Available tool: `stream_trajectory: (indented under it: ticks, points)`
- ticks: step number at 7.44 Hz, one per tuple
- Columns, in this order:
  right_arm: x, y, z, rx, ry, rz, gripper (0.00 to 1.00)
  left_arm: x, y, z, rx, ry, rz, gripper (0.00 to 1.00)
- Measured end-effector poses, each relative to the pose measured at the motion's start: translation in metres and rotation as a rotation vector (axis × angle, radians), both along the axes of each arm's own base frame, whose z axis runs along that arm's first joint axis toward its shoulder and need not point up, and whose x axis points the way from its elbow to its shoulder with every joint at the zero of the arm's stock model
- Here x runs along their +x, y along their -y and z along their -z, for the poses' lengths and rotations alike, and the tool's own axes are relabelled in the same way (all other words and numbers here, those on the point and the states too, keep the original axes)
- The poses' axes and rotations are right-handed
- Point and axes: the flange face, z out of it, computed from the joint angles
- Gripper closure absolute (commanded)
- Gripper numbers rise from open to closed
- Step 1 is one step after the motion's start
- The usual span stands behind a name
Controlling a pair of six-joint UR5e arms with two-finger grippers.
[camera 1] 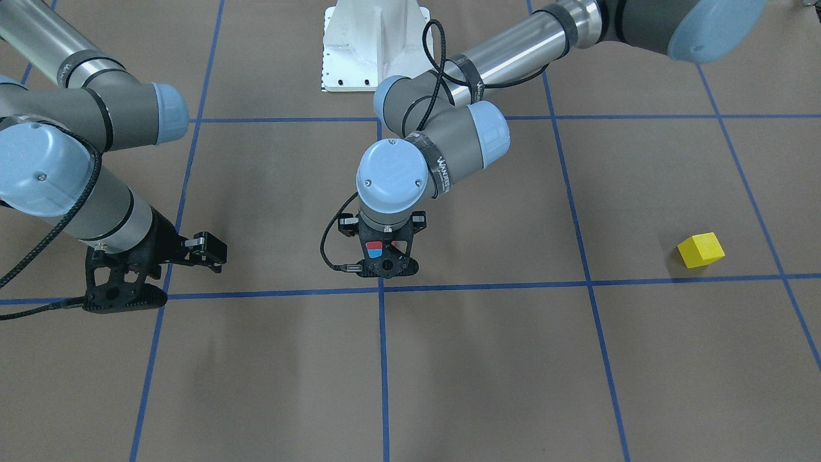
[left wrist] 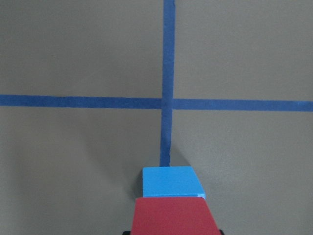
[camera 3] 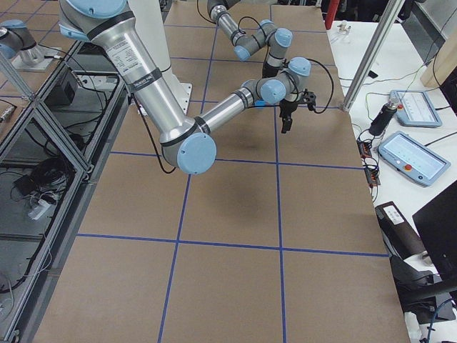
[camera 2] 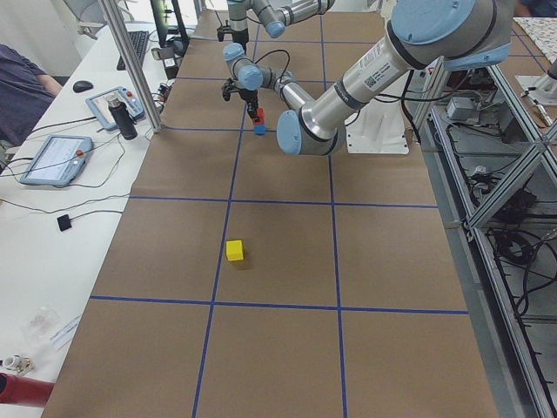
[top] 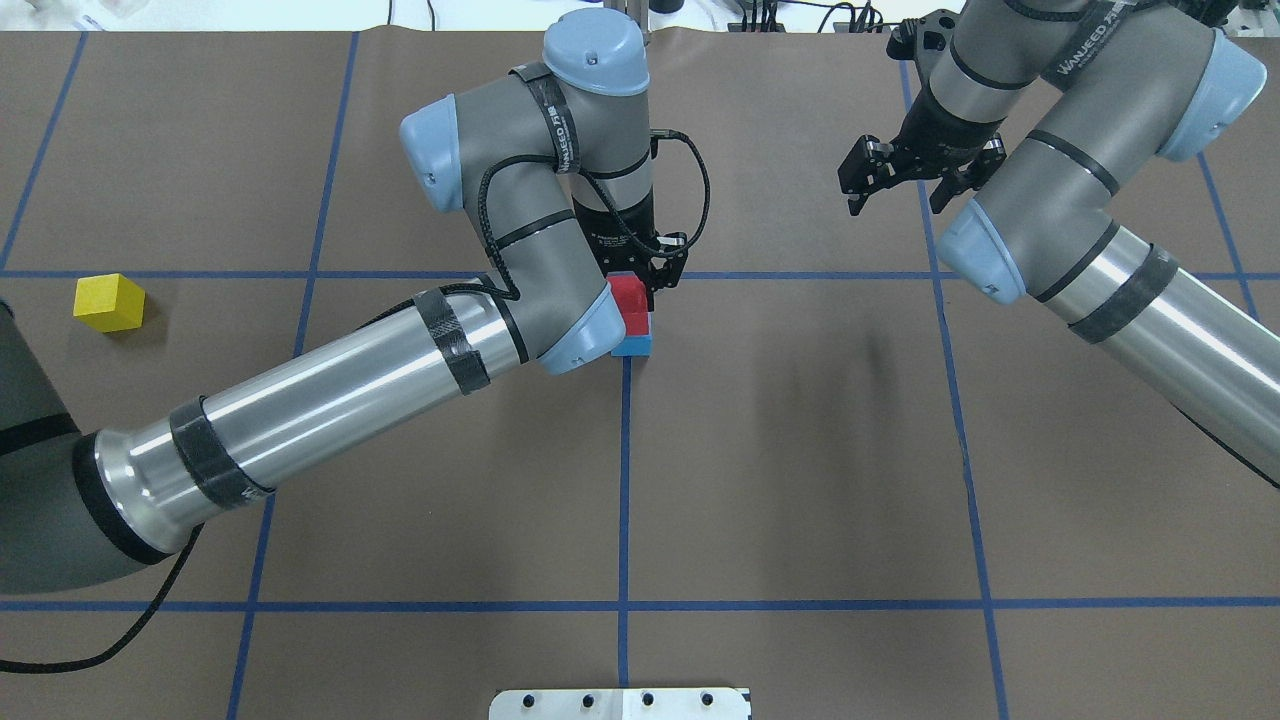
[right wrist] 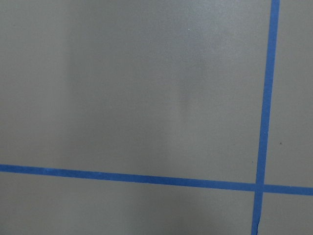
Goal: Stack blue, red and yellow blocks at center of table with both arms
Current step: 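Lower the red cube onto the blue cube and open the left gripper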
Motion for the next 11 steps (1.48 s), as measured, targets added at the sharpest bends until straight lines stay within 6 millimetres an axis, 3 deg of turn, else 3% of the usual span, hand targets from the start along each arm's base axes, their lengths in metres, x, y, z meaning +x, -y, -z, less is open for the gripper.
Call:
stream_trajectory:
  ticks: [7,8,9,10,11]
  points:
    - [0.0029,0.0008,-0.0049,-0.004,-0.004,-0.002,0.01,0.0026,-0.0027,-0.0010,0.001,0.000,-0.005,1.00]
    - [0.0031,0.0009,-0.0050,-0.004,-0.004,-0.002,0.01,0.0024,-0.0025,-0.0010,0.001,0.000,-0.005,0.89]
    - [0.0032,0.0010,-0.0050,-0.004,-0.004,-0.002,0.01,0.0021,-0.0022,-0.0007,0.001,-0.001,-0.004,0.60]
    - [0.0033,0.0010,-0.0050,-0.004,-0.004,-0.003,0.01,0.0018,-0.0024,0.0005,0.002,-0.002,-0.004,0.46]
    - [0.0032,0.0011,-0.0053,-0.004,-0.005,-0.003,0.01,0.0016,-0.0025,0.0012,0.003,-0.003,-0.003,0.45]
